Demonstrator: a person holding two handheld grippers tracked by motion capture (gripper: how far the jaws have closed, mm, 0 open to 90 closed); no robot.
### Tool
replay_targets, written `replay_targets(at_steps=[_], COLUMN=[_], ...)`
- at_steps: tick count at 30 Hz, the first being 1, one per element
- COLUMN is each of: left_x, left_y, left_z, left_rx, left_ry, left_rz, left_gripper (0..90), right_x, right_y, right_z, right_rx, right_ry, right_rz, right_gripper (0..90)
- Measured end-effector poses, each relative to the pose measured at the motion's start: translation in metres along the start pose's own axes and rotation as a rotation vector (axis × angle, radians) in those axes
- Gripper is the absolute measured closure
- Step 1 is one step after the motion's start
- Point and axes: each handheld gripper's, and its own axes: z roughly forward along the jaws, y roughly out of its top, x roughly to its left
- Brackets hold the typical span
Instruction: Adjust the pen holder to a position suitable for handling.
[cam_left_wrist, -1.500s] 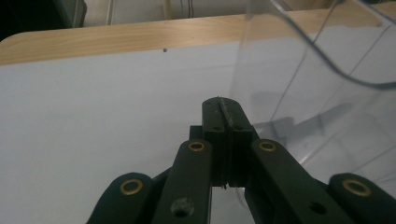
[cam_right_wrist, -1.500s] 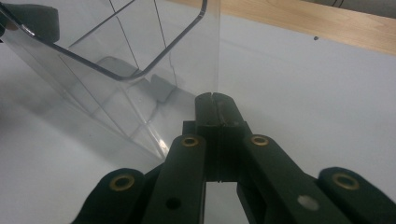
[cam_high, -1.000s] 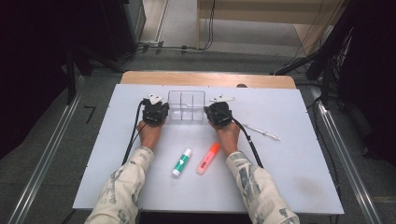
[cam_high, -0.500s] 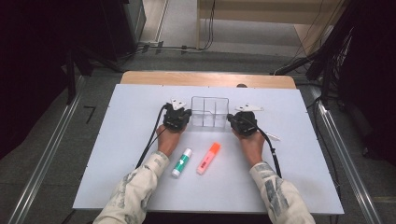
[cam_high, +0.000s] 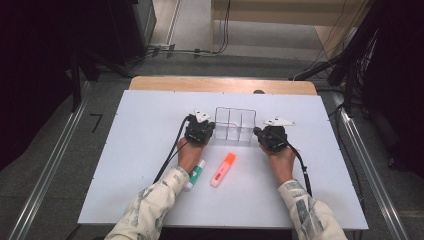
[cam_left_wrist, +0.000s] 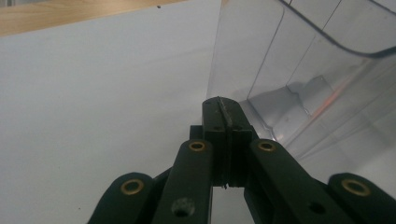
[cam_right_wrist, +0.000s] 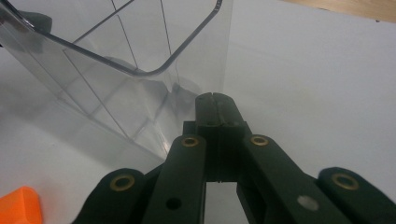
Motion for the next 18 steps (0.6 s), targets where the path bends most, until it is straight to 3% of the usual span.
replay_targets(at_steps=[7, 12, 18], left_x=[-0.002, 0.008, 0.026], left_y=[-0.001, -0.004, -0.011], left_z=[0.000, -0.014, -0.040], left_rx=[0.007, -0.015, -0.066], left_ry=[0.017, 0.043, 0.110], left_rz=[-0.002, -0.042, -0.101], left_gripper=[89.4, 85.0, 68.5], right_x=[0.001, -0.001, -0.014], right_y=[-0.001, -0.003, -0.006], right_z=[0.000, -0.004, -0.013], right_rx=[-0.003, -0.007, -0.009], right_ry=[-0.003, -0.017, -0.017], right_rz=[-0.018, -0.032, -0.028], right_gripper=[87.9, 81.0, 71.0])
